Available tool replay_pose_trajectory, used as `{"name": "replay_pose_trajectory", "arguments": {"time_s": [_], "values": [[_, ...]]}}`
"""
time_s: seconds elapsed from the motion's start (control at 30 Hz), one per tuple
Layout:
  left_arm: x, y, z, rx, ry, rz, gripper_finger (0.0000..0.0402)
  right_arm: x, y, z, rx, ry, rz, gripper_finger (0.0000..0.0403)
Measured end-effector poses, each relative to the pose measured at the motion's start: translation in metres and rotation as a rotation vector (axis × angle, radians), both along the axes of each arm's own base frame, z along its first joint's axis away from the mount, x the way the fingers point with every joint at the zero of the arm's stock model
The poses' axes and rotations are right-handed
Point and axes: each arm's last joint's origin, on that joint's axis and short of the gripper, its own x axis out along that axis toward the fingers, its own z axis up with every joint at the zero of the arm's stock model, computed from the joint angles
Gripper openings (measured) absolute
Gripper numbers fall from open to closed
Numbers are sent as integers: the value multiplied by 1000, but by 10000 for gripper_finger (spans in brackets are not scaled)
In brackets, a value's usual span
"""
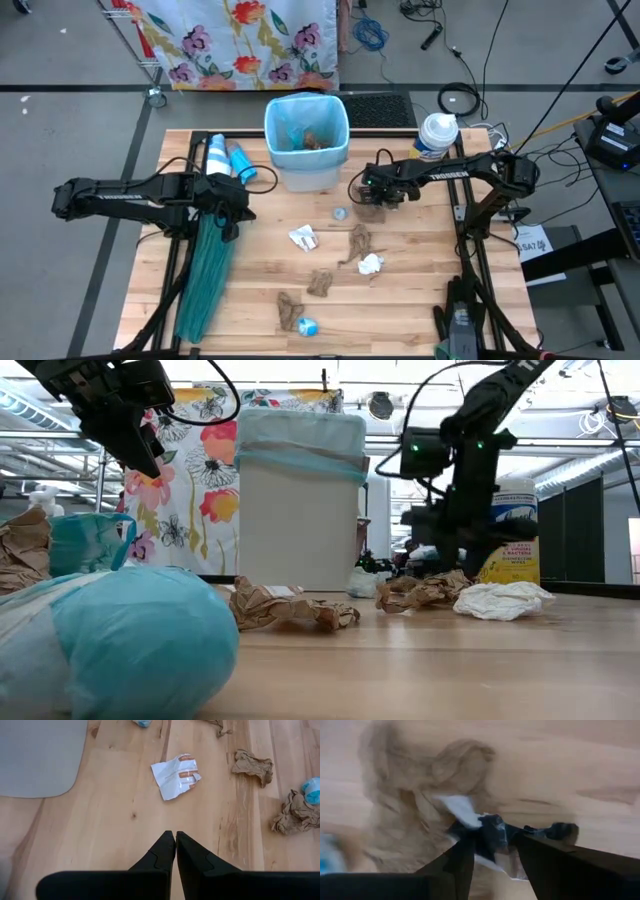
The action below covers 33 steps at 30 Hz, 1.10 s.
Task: Place trash/remove bag and relplace
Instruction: Put the white paper into the white trash bin
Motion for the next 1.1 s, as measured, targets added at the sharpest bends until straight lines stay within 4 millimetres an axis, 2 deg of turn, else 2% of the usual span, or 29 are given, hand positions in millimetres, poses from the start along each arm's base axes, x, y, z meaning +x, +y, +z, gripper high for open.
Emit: {"name": "replay_pose_trajectory", "arguments": {"time_s": [0.07, 0.2, 0.23, 0.37, 0.5, 0.7, 0.9, 1.1], "values": [[0, 0, 0, 0, 0, 0, 22, -1, 1, -2, 21, 3, 10, 108], [0, 0, 0, 0, 0, 0, 22, 0, 1, -2, 15, -11, 31, 22], [0, 0, 0, 0, 0, 0, 22, 2, 1, -1, 11, -24, 33, 12], [0, 0, 0, 0, 0, 1, 22, 10, 4, 7, 4, -53, 39, 3], [0, 0, 0, -1, 0, 1, 22, 20, 10, 27, -6, -46, 66, 1], [0, 0, 0, 0, 0, 0, 22, 32, 19, 83, -62, 35, 135, 1], [0, 0, 0, 1, 0, 0, 22, 34, 31, 165, -163, 44, 146, 0], [0, 0, 0, -1, 0, -2, 22, 26, 45, 244, -372, -102, 132, 0]]}}
